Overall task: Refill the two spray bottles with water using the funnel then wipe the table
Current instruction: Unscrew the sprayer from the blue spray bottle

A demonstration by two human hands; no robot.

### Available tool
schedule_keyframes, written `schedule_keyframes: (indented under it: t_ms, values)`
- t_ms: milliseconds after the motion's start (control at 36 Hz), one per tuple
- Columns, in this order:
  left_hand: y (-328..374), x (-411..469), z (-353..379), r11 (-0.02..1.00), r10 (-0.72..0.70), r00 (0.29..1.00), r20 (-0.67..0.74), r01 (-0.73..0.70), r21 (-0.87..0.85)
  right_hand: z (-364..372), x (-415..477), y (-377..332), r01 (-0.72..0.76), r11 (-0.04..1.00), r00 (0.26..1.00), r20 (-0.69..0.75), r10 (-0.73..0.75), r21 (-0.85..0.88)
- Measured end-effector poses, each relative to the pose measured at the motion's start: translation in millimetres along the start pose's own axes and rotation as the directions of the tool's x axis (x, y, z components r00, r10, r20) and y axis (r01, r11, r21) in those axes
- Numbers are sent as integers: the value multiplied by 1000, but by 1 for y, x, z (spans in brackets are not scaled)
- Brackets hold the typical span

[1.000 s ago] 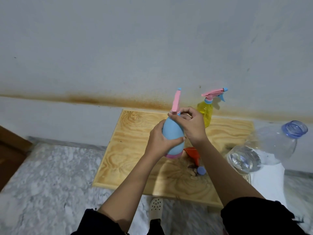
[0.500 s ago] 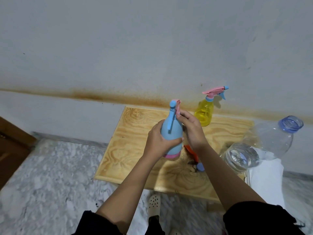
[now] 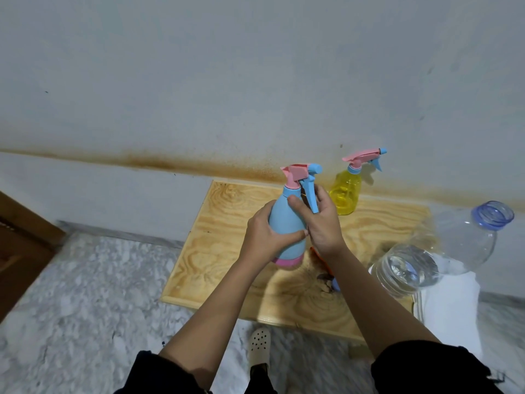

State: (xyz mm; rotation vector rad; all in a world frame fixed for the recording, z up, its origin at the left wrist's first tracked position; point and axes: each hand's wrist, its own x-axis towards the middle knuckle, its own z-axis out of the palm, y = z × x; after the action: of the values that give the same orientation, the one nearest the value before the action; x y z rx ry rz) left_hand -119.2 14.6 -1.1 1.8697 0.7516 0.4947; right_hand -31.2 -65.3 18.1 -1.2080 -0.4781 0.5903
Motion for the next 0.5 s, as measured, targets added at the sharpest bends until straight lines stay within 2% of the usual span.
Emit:
schedule_keyframes:
  t_ms: [83, 167, 500]
  values:
    - [0, 2, 0, 1000, -8, 1000, 0, 8, -2, 6, 1, 0, 12, 1000, 998, -67, -11, 19]
    - [0, 4, 0, 1000, -6, 1000, -5, 6, -8, 9, 4, 4, -32, 992, 992, -121, 47, 118]
    - [-7, 0, 5, 999, 38, 998, 51, -38, -19, 5, 7, -1, -39, 995, 999, -29, 42, 91]
